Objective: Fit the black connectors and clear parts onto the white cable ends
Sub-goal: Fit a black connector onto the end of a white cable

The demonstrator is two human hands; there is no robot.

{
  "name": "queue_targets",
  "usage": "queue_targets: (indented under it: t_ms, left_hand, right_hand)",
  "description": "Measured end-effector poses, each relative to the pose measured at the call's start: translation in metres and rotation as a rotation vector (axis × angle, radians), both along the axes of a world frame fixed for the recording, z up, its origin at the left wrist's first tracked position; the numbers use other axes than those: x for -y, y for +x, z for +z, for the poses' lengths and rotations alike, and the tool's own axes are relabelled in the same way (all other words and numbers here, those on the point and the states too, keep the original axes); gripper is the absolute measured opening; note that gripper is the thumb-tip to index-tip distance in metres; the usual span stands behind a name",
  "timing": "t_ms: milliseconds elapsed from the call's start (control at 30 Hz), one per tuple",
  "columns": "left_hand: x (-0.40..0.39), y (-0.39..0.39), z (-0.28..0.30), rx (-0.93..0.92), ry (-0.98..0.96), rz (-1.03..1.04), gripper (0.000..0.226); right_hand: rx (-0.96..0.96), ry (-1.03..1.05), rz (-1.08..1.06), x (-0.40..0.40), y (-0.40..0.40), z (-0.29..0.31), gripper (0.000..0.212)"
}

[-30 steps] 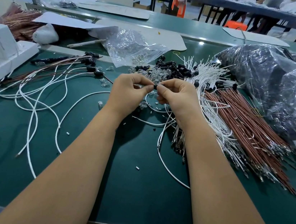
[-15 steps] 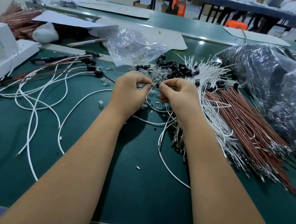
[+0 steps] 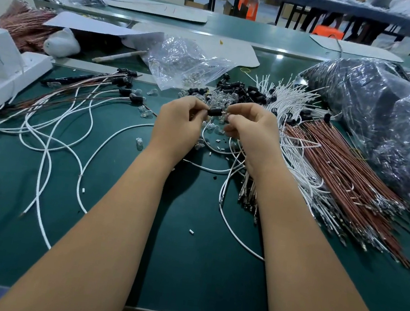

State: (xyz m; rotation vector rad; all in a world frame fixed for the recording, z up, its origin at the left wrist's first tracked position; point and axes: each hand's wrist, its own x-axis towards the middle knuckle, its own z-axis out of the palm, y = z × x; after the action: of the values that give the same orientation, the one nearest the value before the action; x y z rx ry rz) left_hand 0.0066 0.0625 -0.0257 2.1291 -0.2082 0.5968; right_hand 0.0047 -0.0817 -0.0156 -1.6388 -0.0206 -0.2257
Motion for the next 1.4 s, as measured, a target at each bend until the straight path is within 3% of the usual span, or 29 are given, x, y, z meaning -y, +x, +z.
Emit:
queue_targets:
  t_ms: [700, 1167, 1400]
  left_hand:
    - [0.0004, -0.0046, 0.0027, -0.065, -0.038, -0.091, 0.008]
    - [0.0035, -0.0057, 0.0040, 0.078, -0.005, -0.102, 0.005]
    - [0.0064, -0.0047, 0.0042, 0.027, -0.111, -0.136, 0.001]
  right_hand:
    - [0.092, -0.102, -0.091, -0.0012, 0.0020, 0.0001, 0.019]
    - [0.175, -0.238, -0.094, -0.0049, -0.0041, 0.0051, 0.009]
    - [0.200, -0.239, -0.110, -0.0066, -0.0035, 0.0028, 0.016]
